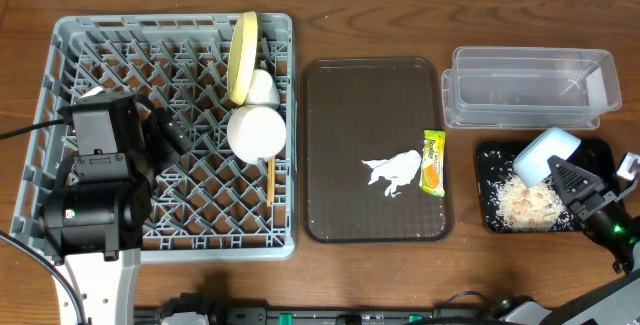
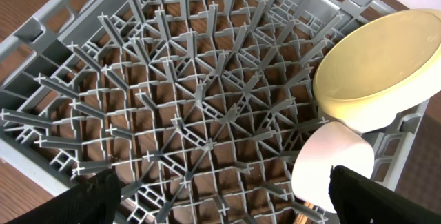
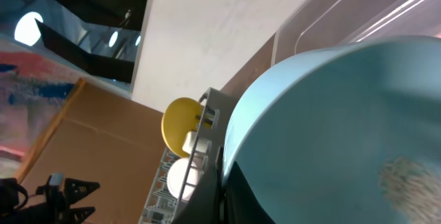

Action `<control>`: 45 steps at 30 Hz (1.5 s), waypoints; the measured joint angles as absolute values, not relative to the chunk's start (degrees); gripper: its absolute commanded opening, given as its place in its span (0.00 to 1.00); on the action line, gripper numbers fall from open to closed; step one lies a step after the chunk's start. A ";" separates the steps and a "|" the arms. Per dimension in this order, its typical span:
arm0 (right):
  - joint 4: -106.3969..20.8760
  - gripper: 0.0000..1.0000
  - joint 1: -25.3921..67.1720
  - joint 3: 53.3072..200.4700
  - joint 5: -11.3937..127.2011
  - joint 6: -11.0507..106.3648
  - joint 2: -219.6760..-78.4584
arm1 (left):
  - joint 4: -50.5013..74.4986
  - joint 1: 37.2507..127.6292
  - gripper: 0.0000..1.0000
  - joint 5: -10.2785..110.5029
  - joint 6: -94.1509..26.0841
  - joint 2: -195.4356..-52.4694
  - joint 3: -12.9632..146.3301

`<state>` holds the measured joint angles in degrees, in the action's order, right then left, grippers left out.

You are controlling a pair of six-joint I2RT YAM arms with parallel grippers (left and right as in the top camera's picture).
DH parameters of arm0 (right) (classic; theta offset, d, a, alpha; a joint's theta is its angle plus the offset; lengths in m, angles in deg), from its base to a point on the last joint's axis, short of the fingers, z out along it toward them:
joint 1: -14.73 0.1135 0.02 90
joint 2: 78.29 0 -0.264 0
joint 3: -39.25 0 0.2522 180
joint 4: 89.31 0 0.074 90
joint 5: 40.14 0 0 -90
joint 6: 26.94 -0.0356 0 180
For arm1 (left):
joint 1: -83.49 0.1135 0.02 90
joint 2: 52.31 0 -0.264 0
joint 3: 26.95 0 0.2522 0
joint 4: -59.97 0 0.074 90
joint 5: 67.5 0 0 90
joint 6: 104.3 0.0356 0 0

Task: Sort waste into correct bins and load items into the dishwasher rack
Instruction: 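Tip the blue bowl with the right gripper to dump rice onto black tray, then carry the empty blue bowl back and set it on the brown tray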

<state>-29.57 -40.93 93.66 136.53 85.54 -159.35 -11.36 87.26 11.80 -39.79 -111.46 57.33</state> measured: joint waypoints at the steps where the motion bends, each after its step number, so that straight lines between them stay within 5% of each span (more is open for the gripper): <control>1: -29.68 0.01 -40.93 93.66 136.56 84.92 -159.35 | -11.38 87.26 0.97 11.80 -39.79 -111.44 57.33; 45: -35.93 0.01 -50.66 93.50 133.85 62.24 -159.00 | -11.36 87.26 0.97 11.80 -39.79 -111.44 57.33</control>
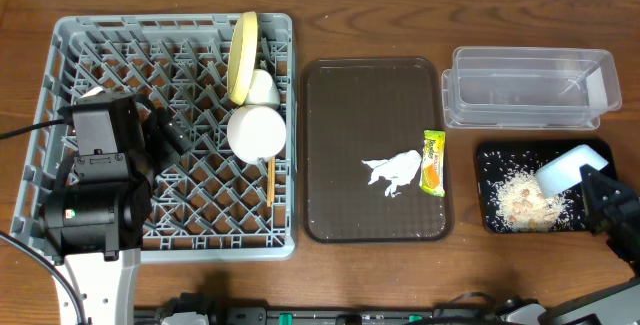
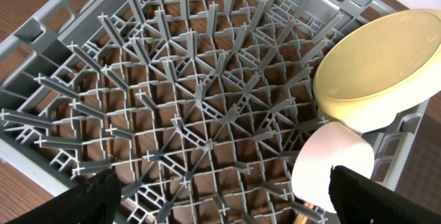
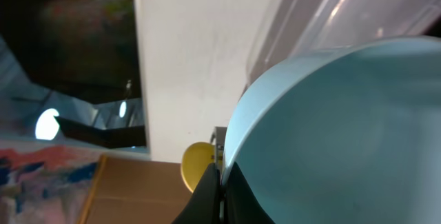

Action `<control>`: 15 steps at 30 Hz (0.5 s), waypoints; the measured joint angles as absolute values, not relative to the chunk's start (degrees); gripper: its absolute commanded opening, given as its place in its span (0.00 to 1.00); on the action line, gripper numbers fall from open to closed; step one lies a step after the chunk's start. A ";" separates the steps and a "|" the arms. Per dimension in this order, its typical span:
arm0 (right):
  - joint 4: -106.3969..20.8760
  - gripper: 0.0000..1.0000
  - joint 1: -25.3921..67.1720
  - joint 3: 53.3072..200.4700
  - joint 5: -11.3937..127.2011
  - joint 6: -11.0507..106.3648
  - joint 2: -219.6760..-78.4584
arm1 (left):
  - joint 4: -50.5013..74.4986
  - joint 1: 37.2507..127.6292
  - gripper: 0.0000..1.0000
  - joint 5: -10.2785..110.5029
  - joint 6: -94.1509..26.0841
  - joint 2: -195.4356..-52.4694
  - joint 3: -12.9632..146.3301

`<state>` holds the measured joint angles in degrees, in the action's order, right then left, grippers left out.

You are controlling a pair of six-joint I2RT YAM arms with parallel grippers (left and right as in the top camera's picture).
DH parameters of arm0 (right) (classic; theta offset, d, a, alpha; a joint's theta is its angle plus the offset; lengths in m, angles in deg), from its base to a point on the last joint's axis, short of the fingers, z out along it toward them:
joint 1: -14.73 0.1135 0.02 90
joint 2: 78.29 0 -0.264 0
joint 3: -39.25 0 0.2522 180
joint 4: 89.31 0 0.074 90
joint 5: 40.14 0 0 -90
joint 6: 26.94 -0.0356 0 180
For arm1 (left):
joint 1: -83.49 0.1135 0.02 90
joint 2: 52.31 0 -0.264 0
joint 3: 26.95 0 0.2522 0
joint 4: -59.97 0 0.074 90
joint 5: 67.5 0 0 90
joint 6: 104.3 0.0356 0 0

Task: Sort waste into correct bins and load items into the dishwasher rack
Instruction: 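Carry the empty blue bowl back and set it on the brown tray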

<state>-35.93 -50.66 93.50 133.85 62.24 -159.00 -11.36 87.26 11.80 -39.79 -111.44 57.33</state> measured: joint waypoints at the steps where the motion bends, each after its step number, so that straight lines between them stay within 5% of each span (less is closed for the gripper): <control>1: -35.78 0.01 -50.62 93.50 132.56 61.95 -158.74 | -11.36 87.26 0.97 11.80 -39.77 -111.44 57.33; 15: -28.80 0.01 -30.62 108.98 106.66 51.50 -140.97 | -11.36 87.26 0.97 11.80 -39.79 -111.44 57.33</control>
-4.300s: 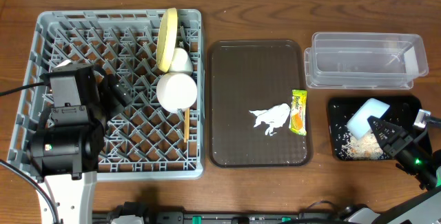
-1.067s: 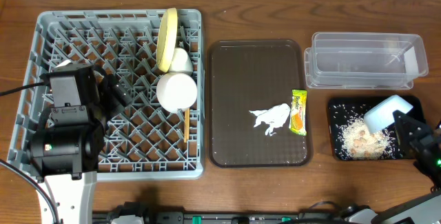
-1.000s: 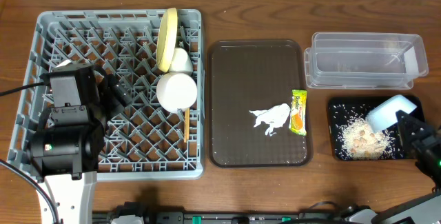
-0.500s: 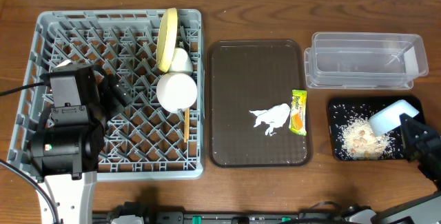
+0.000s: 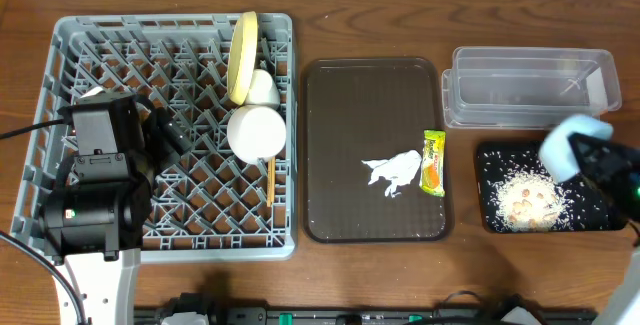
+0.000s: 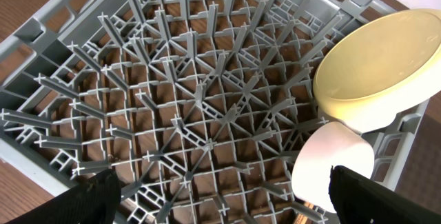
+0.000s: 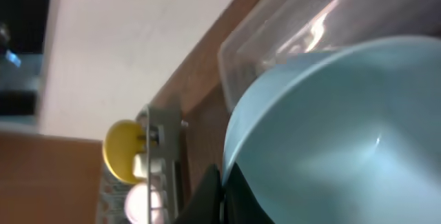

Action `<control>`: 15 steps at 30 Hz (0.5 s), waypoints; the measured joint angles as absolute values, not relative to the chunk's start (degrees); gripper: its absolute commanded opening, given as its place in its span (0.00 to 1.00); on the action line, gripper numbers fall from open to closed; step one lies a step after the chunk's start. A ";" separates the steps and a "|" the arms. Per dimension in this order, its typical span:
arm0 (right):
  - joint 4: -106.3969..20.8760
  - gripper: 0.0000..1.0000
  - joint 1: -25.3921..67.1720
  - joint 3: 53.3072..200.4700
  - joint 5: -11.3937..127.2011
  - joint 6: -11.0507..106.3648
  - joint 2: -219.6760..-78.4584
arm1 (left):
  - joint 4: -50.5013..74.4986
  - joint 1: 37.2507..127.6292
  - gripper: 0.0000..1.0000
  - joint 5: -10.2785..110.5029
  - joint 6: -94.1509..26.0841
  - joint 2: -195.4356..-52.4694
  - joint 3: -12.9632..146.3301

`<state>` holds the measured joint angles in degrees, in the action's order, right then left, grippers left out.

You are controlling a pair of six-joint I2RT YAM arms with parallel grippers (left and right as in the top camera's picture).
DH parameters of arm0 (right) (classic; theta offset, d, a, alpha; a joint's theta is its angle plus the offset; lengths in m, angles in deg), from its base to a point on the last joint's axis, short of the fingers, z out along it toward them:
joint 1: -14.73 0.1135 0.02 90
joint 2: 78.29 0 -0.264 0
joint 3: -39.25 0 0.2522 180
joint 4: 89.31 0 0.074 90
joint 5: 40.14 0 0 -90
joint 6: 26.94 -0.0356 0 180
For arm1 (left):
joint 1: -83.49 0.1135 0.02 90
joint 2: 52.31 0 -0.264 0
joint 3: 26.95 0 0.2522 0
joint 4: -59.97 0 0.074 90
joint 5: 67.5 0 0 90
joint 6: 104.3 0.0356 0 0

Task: Sort waste into correct bins and load items into the dishwasher rack
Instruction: 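Carry the empty blue bowl back and set it on the brown tray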

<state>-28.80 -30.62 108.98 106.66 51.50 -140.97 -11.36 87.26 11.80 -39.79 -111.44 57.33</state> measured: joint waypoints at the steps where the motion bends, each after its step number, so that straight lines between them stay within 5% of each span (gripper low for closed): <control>1: -27.34 0.01 -26.64 110.66 103.86 51.29 -139.46 | -11.38 87.26 0.97 11.80 -39.79 -111.44 57.33; 15: -26.14 0.01 32.77 116.21 69.85 47.18 -139.33 | -11.36 87.26 0.97 11.80 -39.79 -111.44 57.33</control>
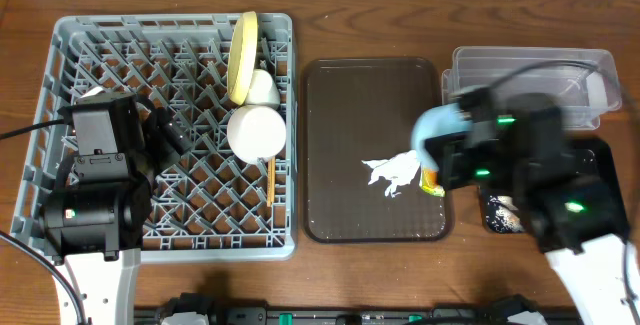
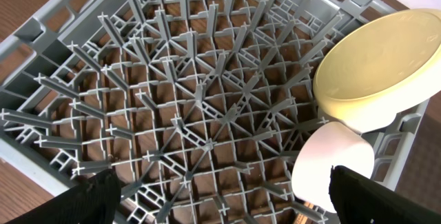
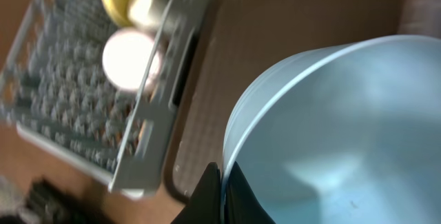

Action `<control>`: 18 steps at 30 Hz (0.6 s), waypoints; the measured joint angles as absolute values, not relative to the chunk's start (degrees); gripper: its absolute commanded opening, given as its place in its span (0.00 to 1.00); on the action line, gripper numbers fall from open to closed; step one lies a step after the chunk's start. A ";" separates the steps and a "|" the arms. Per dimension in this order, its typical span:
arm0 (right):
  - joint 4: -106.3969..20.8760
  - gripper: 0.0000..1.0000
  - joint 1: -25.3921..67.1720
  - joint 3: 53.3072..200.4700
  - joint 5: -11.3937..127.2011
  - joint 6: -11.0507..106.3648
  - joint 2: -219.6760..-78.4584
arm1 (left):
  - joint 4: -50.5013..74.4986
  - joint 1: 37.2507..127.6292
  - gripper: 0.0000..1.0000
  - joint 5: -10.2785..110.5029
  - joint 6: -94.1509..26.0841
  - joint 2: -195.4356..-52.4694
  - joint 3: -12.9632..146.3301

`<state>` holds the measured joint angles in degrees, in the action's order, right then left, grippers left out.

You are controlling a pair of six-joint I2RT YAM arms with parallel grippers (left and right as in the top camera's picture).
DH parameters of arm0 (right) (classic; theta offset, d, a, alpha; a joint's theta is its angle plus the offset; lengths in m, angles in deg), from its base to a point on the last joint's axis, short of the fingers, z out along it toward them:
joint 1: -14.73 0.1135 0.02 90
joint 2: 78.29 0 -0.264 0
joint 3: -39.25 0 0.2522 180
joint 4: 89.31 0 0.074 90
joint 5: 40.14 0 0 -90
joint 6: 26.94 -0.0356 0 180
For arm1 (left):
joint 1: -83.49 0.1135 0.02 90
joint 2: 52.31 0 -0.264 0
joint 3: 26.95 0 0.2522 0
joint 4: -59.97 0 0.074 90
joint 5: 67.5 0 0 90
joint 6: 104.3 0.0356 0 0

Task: Sort waste into correct bins and load items into the dishwasher rack
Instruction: 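Carry the empty blue bowl back and set it on the brown tray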

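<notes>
My right gripper [image 1: 455, 145] is shut on the rim of a light blue bowl [image 1: 436, 125], holding it over the right side of the brown tray [image 1: 350, 105]. In the right wrist view the fingers [image 3: 222, 182] pinch the rim and the bowl [image 3: 331, 127] looks empty. A white crumpled napkin [image 1: 393, 172] and a yellow-green wrapper [image 1: 432, 177] lie on the tray. The grey dishwasher rack [image 1: 120, 45] holds a yellow plate [image 1: 242, 55] and two white cups [image 1: 257, 130]. My left gripper [image 2: 220, 207] hangs open over the rack [image 2: 172, 100].
A clear plastic bin [image 1: 530, 70] sits at the back right. The black bin [image 1: 497, 215] with food scraps is mostly hidden under my right arm. A wooden stick [image 1: 270, 180] lies in the rack beside the cups.
My right gripper has moved left with the blue bowl, from over the black bin's far edge to over the right side of the tray. The left arm has not moved.
The blue bowl was held tilted over the black bin with scraps beneath it, and stayed over the bin at the following moment. Then it was by the clear bin, its inside clean. Now it hangs over the tray. My left gripper stayed open over the rack.
</notes>
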<state>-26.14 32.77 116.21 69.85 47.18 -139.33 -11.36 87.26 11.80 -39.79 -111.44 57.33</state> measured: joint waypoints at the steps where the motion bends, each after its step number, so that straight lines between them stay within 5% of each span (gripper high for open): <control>1: -26.53 0.01 36.18 116.21 68.45 46.76 -140.84 | -11.38 87.26 0.97 11.80 -39.79 -111.44 57.33; 18: -36.65 0.01 59.98 116.21 62.57 45.43 -167.96 | -11.38 87.26 0.97 11.80 -39.79 -111.44 57.33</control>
<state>-36.65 59.98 116.21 62.57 45.43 -167.96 -11.38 87.26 11.80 -39.79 -111.44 57.33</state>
